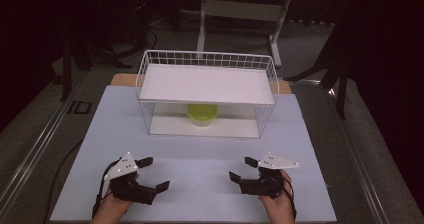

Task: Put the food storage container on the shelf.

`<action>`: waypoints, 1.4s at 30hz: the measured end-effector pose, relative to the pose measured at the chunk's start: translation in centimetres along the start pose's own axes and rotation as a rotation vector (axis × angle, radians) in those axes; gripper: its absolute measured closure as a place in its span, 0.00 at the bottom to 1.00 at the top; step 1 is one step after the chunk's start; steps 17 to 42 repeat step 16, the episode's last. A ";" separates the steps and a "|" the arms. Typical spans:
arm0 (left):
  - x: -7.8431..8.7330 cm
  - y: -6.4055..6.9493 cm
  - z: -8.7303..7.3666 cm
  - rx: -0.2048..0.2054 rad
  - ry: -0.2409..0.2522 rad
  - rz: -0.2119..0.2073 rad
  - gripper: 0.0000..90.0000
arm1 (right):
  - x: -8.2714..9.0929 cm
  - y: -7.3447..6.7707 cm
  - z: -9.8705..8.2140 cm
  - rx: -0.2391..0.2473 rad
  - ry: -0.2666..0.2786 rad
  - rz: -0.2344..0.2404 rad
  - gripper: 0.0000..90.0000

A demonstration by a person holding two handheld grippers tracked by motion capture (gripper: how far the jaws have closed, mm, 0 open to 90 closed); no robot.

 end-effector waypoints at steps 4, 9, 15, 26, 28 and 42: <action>-0.3 -0.1 -0.5 0.004 -0.011 -0.002 0.01 | -0.4 0.0 -0.4 0.023 -0.013 -0.006 0.22; -0.6 -0.1 -0.7 -0.006 -0.003 -0.002 0.01 | -0.6 0.1 -0.6 0.033 -0.019 -0.004 0.22; -1.4 0.2 -1.1 -0.011 -0.032 -0.025 0.01 | -0.5 0.2 -0.7 0.031 -0.010 -0.003 0.22; -1.4 0.2 -1.1 -0.011 -0.032 -0.025 0.01 | -0.6 0.2 -0.7 0.032 -0.010 -0.004 0.22; -1.4 0.2 -1.1 -0.011 -0.032 -0.025 0.01 | -0.6 0.2 -0.7 0.032 -0.010 -0.004 0.22; -1.4 0.2 -1.1 -0.011 -0.032 -0.025 0.01 | -0.6 0.2 -0.7 0.032 -0.010 -0.004 0.22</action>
Point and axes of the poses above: each handheld gripper's, and its own axes: x roughly backward along the jaws, z roughly out of its top, y roughly to its right, the point moved 1 cm from there along -x, roughly forward along the jaws, and after that the axes turned 2 degrees about y, right-handed, at the moved point
